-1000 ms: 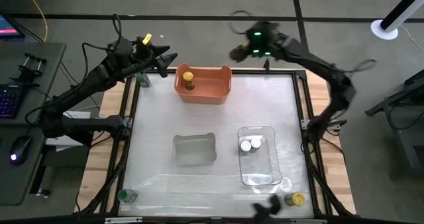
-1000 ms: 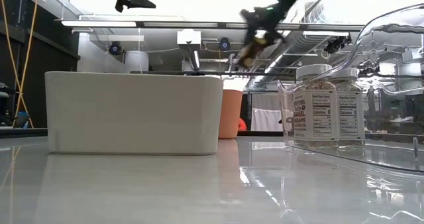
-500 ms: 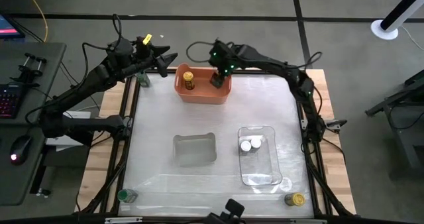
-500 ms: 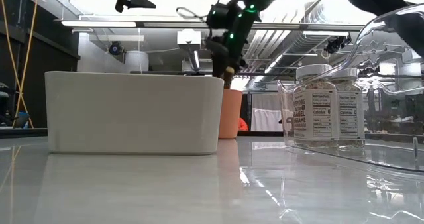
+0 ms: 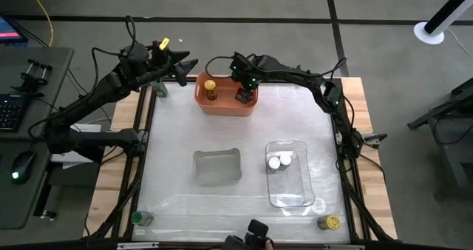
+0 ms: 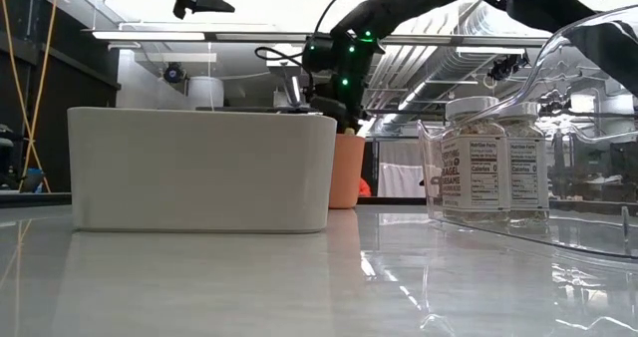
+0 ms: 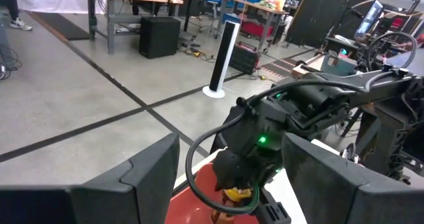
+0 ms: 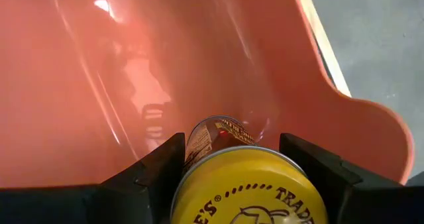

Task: Sort spices by type
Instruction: Put the top yellow seasoning bottle into the orange bin

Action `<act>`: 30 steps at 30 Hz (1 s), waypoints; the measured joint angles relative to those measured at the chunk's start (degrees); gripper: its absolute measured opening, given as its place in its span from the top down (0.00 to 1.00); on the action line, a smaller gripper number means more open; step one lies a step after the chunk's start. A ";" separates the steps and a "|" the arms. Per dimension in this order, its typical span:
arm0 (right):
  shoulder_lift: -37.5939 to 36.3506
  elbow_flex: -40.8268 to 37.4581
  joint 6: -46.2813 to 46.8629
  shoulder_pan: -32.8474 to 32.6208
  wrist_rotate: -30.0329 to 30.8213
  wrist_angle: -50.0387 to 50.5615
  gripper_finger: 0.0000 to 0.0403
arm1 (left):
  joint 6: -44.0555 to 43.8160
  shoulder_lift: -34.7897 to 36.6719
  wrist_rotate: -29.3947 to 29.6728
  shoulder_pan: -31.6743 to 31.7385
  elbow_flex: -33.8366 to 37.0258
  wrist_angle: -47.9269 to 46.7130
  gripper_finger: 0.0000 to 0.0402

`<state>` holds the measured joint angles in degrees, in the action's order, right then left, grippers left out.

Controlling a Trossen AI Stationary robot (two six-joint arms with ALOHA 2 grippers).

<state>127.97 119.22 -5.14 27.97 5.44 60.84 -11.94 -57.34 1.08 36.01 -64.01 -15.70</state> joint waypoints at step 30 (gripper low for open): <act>-0.56 -0.04 -8.25 0.00 0.02 0.84 0.28 | 0.02 0.02 0.00 0.00 0.02 -1.66 0.37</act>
<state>127.41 119.17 -13.39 27.97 5.45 61.69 -11.92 -57.32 1.08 36.01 -63.99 -17.37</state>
